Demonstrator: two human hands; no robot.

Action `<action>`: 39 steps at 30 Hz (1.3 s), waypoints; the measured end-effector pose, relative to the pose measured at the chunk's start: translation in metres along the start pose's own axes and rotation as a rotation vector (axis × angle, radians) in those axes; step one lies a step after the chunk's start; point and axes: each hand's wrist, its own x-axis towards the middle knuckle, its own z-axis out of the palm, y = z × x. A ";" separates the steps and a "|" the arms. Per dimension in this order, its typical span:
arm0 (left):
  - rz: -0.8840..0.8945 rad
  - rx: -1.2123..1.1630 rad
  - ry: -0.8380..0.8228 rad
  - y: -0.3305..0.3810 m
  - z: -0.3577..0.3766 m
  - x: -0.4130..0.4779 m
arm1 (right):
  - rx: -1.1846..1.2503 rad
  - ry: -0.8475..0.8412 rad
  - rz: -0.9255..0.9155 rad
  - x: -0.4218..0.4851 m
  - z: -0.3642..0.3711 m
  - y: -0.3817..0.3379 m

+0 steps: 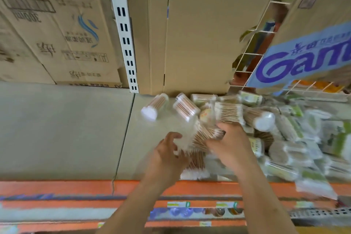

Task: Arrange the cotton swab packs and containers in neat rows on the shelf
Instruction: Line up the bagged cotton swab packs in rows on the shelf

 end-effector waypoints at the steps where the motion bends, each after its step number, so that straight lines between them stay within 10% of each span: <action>1: -0.033 -0.106 0.046 0.000 0.004 -0.003 | 0.029 -0.004 -0.001 -0.001 -0.001 0.003; 8: -0.205 -0.673 0.165 0.002 0.020 -0.010 | 0.349 -0.002 0.012 -0.009 -0.005 0.030; 21: -0.102 -0.744 0.479 -0.002 0.002 -0.053 | 0.729 -0.115 -0.086 -0.019 0.004 0.038; 39: -0.097 -0.889 0.705 -0.138 -0.215 -0.149 | 0.877 -0.453 -0.125 -0.107 0.170 -0.154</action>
